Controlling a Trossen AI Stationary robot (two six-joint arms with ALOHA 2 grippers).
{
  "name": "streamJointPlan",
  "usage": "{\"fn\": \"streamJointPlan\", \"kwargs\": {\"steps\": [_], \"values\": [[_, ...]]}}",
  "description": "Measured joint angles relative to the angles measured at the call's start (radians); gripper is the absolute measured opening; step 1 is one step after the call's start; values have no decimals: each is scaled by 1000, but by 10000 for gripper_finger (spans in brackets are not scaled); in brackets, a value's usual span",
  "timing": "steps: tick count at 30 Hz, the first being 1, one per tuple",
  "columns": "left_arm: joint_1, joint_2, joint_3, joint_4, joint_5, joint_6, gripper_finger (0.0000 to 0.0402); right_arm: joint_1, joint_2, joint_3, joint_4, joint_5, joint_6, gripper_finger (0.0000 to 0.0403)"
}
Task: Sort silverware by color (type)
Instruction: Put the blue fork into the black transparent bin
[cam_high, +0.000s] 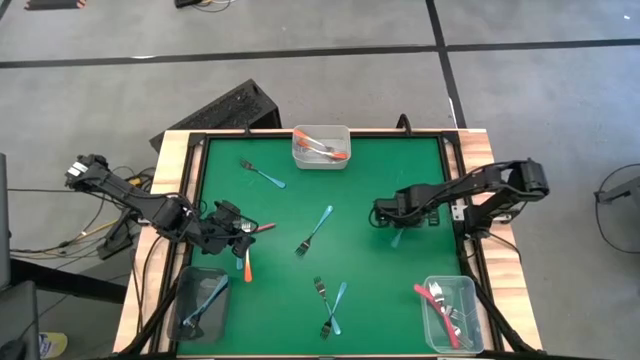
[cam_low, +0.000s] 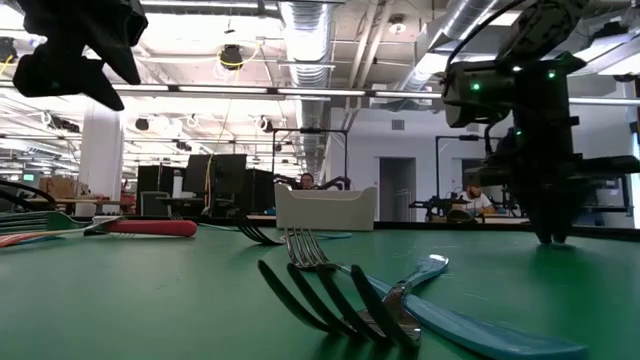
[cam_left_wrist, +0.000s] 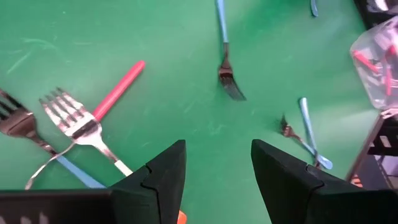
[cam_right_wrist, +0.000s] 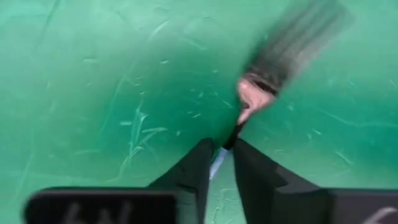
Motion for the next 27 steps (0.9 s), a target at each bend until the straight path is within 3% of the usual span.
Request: {"fn": "streamJointPlan", "kwargs": {"steps": [5, 12, 18, 23, 27], "values": [[1, 0, 0, 36, -37, 7, 169, -9, -40, 38, 40, 12, -159, 15], [66, 17, -7, 216, -154, 195, 169, -2, -119, 105, 495, -7, -529, 16], [199, 83, -8, 549, -116, 484, 169, 64, -107, 198, 945, 1, -863, 14], [264, 143, -8, 864, -105, 751, 169, 104, -52, 345, 982, -20, -1049, 15], [290, 163, -9, 1020, -79, 846, 169, 125, -7, 440, 934, -18, -1118, 15]]}}
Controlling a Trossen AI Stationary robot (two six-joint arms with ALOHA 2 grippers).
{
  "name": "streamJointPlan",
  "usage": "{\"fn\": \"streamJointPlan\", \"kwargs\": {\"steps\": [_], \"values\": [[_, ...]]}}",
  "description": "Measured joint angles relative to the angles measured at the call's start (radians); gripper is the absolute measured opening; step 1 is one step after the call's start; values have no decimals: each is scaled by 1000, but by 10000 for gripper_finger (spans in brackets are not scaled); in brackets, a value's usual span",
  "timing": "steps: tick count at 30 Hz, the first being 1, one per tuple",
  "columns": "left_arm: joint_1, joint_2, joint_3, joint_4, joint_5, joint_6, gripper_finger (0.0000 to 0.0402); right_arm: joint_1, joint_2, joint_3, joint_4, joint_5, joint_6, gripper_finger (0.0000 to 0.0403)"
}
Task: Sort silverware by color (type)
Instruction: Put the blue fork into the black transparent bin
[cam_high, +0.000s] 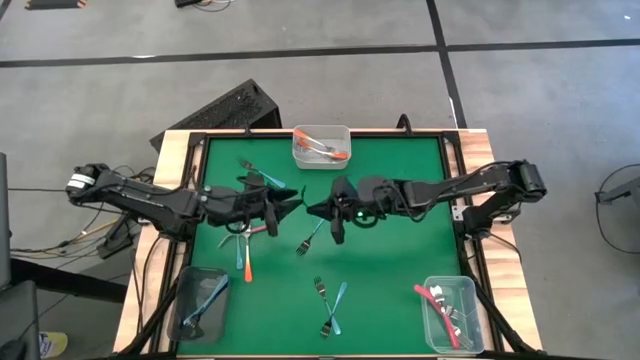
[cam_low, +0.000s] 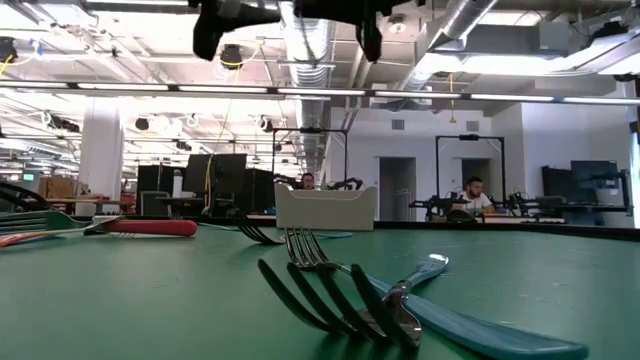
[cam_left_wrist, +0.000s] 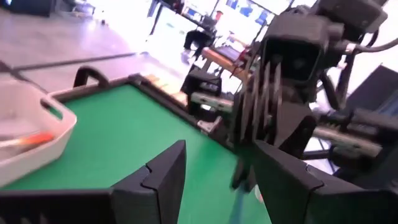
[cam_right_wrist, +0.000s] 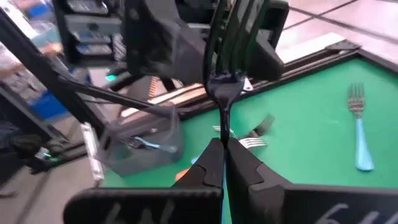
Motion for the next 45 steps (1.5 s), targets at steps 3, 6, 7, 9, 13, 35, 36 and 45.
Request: {"fn": "streamJointPlan", "kwargs": {"steps": [3, 6, 7, 9, 13, 35, 36, 45], "values": [[14, 1, -1, 51, 32, 34, 169, 5, 27, 51, -35, 1, -21, 15], [23, 0, 0, 64, 93, 58, 169, 5, 54, 92, -51, 0, -24, 15], [26, 0, 0, 61, 115, 59, 169, 7, 61, 99, -63, 0, -24, 15], [34, 1, 0, 58, 164, 60, 169, 7, 75, 115, -57, -1, -24, 15], [35, 2, 0, 55, 206, 64, 168, 7, 82, 133, -61, -5, -27, 15], [-55, -175, 215, -854, 219, -170, 1, -35, 79, 138, -192, 0, 19, 95], [-77, -181, 238, -929, 252, -214, 0, -42, 79, 138, -213, 0, 39, 98], [-338, -142, 260, -1302, 567, -665, 0, -68, 125, 134, -383, -1, -30, 105]]}}
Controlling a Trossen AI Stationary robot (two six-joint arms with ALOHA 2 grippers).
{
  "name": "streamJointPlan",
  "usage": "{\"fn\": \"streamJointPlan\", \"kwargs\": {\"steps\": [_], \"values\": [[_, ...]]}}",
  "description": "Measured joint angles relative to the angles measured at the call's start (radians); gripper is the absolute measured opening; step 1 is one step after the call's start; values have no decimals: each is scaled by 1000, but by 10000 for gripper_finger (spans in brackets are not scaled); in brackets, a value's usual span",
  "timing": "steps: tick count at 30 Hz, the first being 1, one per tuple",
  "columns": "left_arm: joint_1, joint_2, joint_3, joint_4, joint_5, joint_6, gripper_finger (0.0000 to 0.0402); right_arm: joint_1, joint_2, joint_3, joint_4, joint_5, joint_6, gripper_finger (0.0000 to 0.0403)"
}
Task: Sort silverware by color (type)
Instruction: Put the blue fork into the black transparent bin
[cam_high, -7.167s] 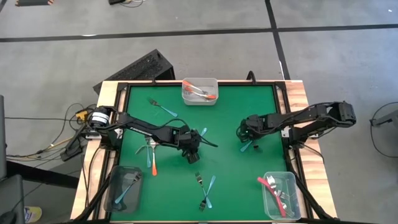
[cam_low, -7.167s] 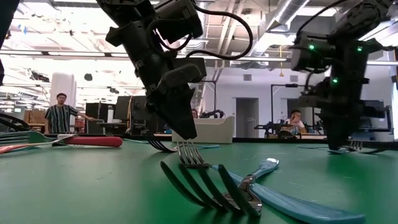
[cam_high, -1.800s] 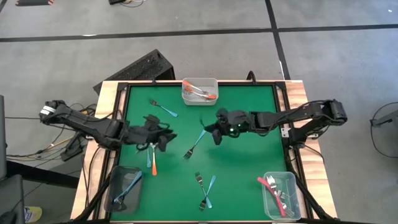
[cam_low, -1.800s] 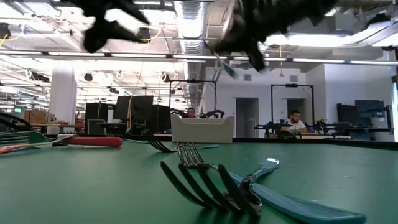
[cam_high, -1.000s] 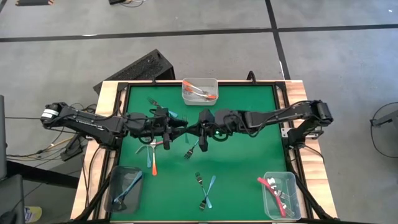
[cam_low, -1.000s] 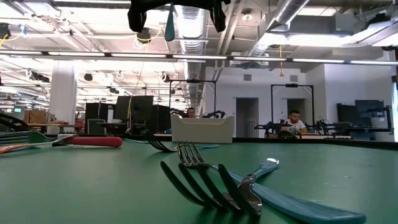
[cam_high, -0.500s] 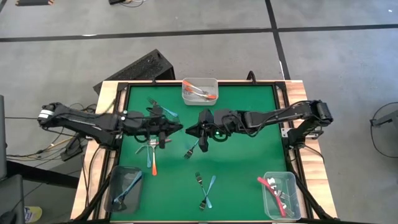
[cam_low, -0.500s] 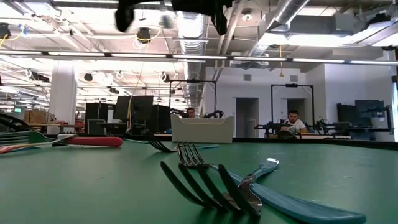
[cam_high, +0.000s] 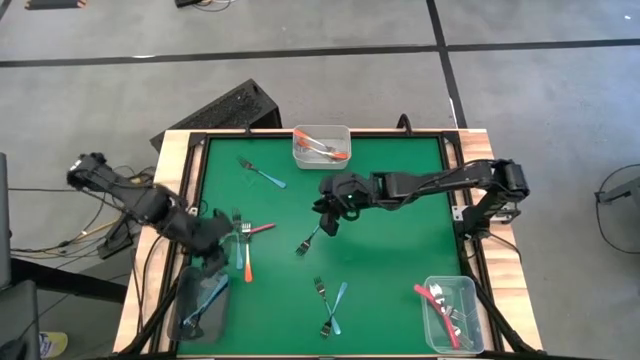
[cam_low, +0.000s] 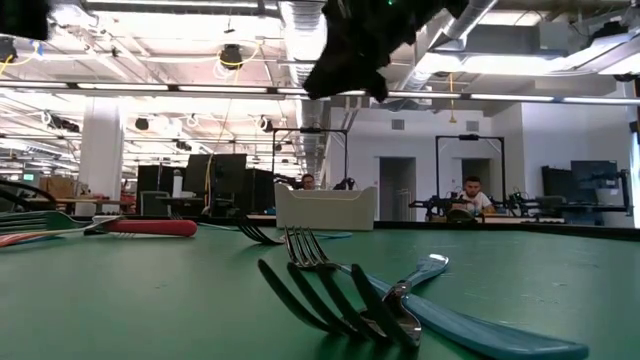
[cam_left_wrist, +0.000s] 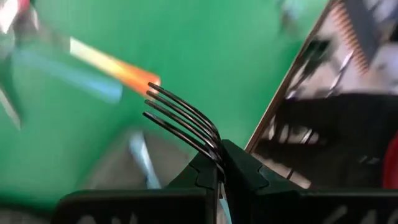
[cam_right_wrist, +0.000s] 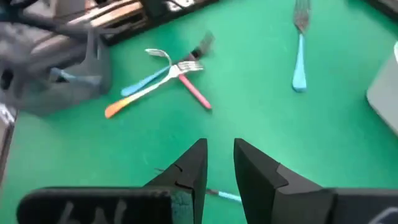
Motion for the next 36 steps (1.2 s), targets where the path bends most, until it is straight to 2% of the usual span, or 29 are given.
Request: {"fn": "streamJointPlan", "kwargs": {"steps": [6, 9, 14, 19, 22, 28, 32, 36], "values": [[-143, 39, -60, 3, 47, -117, 6, 22, 88, 3, -1, -88, -281, 105], [-173, 63, -64, 3, 39, -150, 21, 35, 134, 5, -15, -86, -314, 105], [-208, 108, -64, -21, 26, -151, 74, 36, 194, 6, -19, -84, -432, 118], [-218, 157, -64, -69, 55, -135, 135, 31, 232, 25, -40, -82, -541, 154], [-217, 172, -64, -114, 40, -142, 157, 22, 270, 45, -49, -83, -610, 178], [-208, 172, -64, -106, -24, -225, 167, 11, 337, 108, -88, -91, -659, 198], [-209, 168, -64, -79, -84, -290, 167, 9, 366, 128, -124, -105, -658, 195], [-209, 168, -64, -20, -103, -282, 167, 6, 369, 129, -151, -108, -701, 184]]}}
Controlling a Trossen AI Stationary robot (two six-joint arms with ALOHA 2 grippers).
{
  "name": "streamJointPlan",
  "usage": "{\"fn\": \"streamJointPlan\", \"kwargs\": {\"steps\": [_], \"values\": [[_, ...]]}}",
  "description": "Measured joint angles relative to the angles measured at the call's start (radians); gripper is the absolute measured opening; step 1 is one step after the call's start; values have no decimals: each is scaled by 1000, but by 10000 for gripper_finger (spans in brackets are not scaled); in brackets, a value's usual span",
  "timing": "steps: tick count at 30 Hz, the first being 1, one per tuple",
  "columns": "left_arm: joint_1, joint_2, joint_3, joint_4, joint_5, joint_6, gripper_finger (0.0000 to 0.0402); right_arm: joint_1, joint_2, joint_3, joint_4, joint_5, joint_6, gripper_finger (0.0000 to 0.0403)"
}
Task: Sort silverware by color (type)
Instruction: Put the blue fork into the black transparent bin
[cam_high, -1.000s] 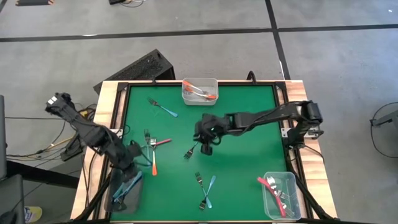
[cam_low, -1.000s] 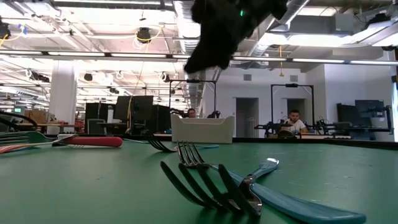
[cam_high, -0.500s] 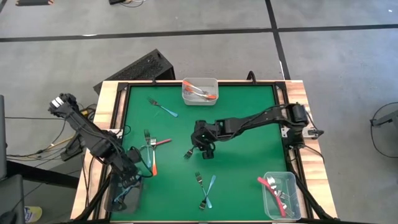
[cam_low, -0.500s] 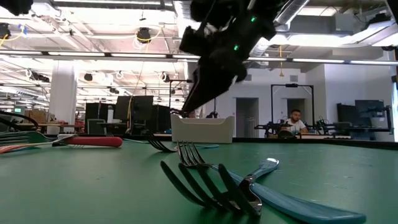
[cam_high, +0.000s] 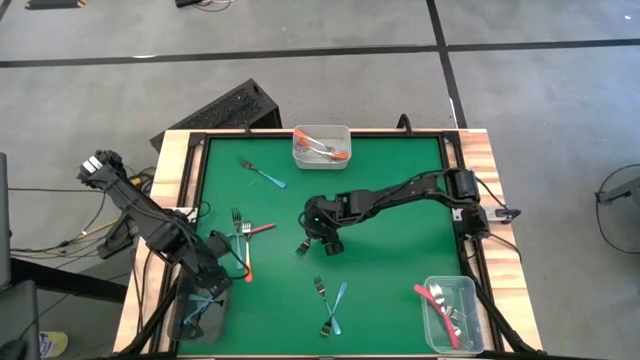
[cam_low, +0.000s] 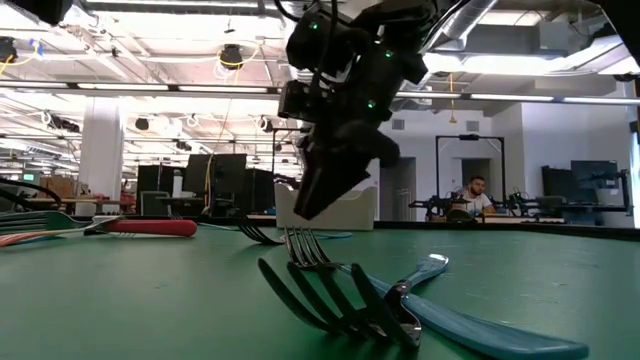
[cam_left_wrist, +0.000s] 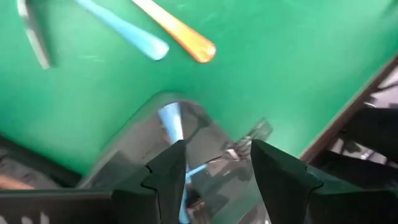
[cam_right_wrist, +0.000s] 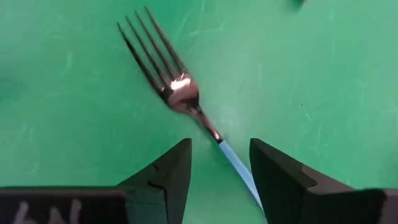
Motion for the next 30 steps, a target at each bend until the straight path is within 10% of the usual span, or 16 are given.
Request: {"fn": "streamJointPlan", "kwargs": {"steps": [16, 20, 30], "values": [[1, 0, 1, 61, -213, 2, 167, -12, 60, 1, -19, 1, 51, 96], [11, 1, 1, 101, -316, 19, 167, -17, 59, 2, -23, -38, 203, 21], [106, 1, 1, 156, -426, 140, 167, -30, -8, -5, 153, -199, 693, 16]]}}
